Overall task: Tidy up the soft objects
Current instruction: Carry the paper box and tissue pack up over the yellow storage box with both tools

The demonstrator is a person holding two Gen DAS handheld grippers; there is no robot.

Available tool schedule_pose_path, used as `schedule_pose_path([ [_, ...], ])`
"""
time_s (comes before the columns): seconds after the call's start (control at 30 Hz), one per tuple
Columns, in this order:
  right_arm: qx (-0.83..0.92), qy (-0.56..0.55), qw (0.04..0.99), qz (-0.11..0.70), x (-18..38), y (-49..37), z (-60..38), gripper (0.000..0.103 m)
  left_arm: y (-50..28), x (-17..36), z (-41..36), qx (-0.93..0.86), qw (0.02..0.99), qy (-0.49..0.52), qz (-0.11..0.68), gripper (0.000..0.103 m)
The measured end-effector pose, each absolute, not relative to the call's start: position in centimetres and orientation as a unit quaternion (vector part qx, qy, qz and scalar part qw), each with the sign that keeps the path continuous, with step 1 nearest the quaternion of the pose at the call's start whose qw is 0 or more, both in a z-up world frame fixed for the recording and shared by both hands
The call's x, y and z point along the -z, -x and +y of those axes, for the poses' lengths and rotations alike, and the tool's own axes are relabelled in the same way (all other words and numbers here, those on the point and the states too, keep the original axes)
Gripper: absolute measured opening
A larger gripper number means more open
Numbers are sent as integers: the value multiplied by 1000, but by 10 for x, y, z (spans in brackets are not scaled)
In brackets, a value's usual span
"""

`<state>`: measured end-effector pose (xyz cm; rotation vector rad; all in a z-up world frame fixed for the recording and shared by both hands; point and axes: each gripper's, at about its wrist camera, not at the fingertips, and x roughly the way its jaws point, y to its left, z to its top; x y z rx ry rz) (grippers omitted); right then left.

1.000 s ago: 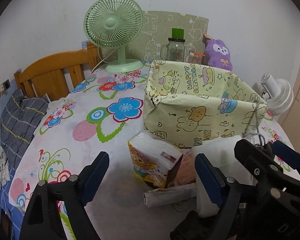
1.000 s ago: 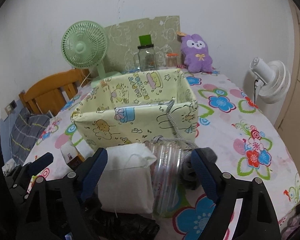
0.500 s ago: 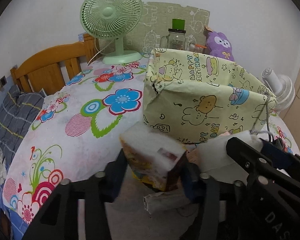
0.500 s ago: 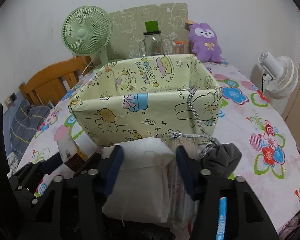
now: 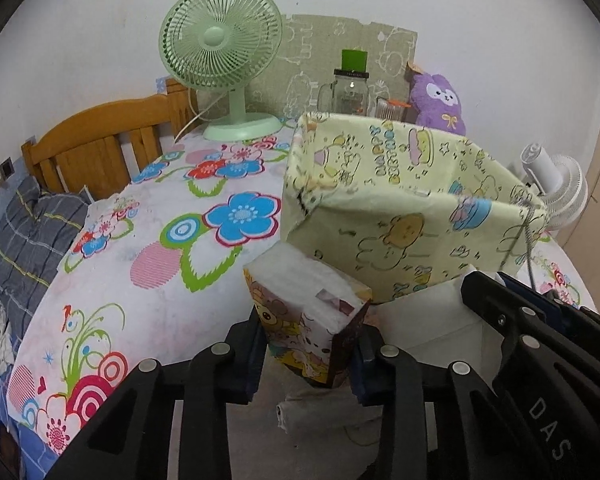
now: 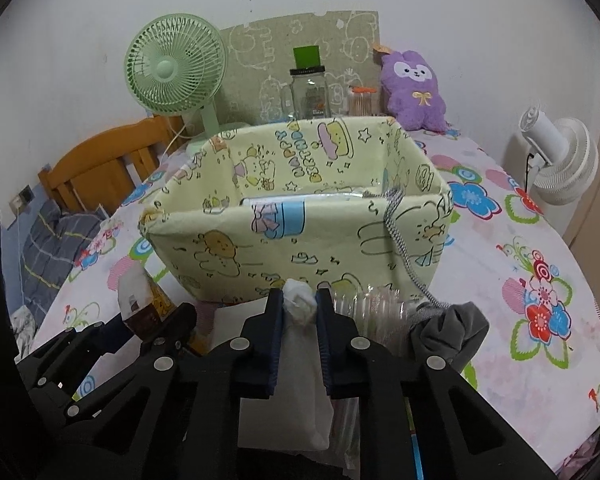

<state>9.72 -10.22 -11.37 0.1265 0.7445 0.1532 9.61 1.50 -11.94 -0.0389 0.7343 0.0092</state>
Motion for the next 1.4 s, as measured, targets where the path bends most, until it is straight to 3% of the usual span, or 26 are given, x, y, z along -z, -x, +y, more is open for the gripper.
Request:
schedule_pose_path([
  [1.4,-55,-57,964,253,-3,-62,-131,18,-67,10,-10,34,964,13,264,34],
])
